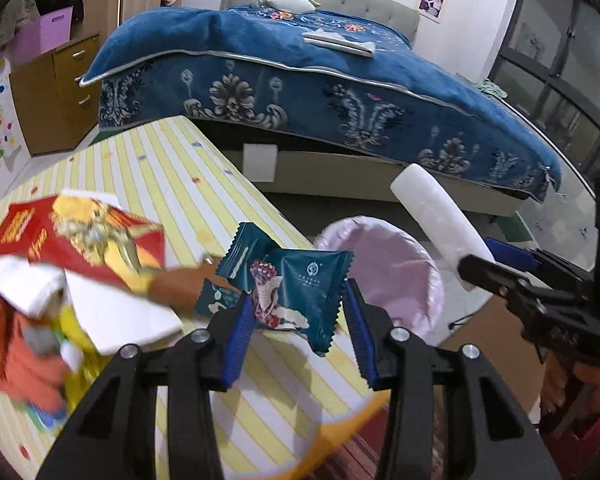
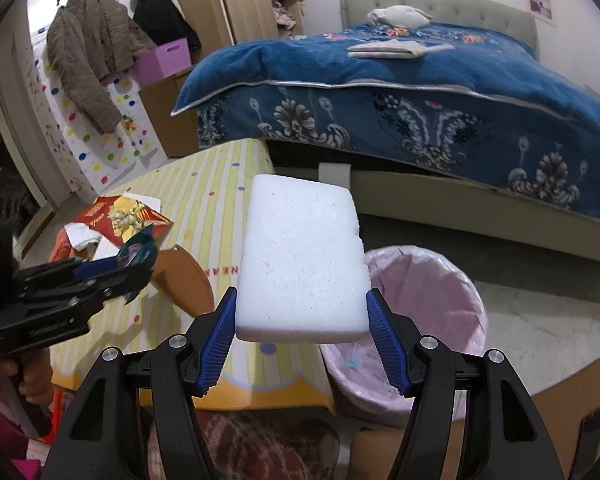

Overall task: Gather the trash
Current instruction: 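Carry sponge and packet over the wastebasket and open both tools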

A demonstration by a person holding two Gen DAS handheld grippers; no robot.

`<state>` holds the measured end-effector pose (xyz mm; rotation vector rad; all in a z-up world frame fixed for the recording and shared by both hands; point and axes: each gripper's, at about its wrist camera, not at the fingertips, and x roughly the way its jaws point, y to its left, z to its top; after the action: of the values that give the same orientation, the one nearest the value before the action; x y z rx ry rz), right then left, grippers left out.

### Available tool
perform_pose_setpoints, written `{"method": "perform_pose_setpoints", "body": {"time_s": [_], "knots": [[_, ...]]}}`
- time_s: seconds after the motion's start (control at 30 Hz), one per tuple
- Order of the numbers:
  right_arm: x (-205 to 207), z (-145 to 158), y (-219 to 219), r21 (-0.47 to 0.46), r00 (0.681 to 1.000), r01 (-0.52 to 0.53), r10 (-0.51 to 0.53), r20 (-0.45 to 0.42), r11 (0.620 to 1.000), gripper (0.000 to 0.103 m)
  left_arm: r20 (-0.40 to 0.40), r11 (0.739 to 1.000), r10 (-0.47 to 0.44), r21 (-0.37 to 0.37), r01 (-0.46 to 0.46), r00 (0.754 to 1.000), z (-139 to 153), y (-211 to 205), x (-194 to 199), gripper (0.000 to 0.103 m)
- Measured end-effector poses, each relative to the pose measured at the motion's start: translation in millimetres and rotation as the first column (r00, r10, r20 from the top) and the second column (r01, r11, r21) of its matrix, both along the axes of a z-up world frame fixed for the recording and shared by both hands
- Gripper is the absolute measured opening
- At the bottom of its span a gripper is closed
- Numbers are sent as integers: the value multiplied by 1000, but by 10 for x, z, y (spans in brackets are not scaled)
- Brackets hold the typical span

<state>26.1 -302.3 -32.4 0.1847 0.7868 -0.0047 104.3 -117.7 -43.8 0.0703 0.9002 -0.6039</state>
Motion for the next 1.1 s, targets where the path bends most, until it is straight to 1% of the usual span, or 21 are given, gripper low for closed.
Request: {"method": "perform_pose_setpoints", "body": {"time_s": [0.2,0.33,0.5,0.67,0.83,1.1], "knots": [[-218,-53,-157,-14,999,47,-47,-14,999,64,14,999,-43,18,43,999,-39,-177,-233,43],[-356,-105,-306,-26,996,85,-85,-25,996,64,18,996,-91,19,91,996,-66,-403,-344,43],[-514,-176,-552,-30,989,143,-144,-38,989,64,24,988,-153,20,153,988,-89,-742,-380,43],[-590,-247,-764,-18,982,184,-185,-48,983,64,27,979,-201,21,200,979,-127,-1057,-379,43],[-520,-346,-904,-9,978,200,-200,-63,980,64,19,972,-232,27,231,973,-205,-1340,-295,43],[-157,-607,-1114,-2,973,204,-203,-110,979,64,-18,970,-242,16,242,970,-351,-1644,50,43]]}}
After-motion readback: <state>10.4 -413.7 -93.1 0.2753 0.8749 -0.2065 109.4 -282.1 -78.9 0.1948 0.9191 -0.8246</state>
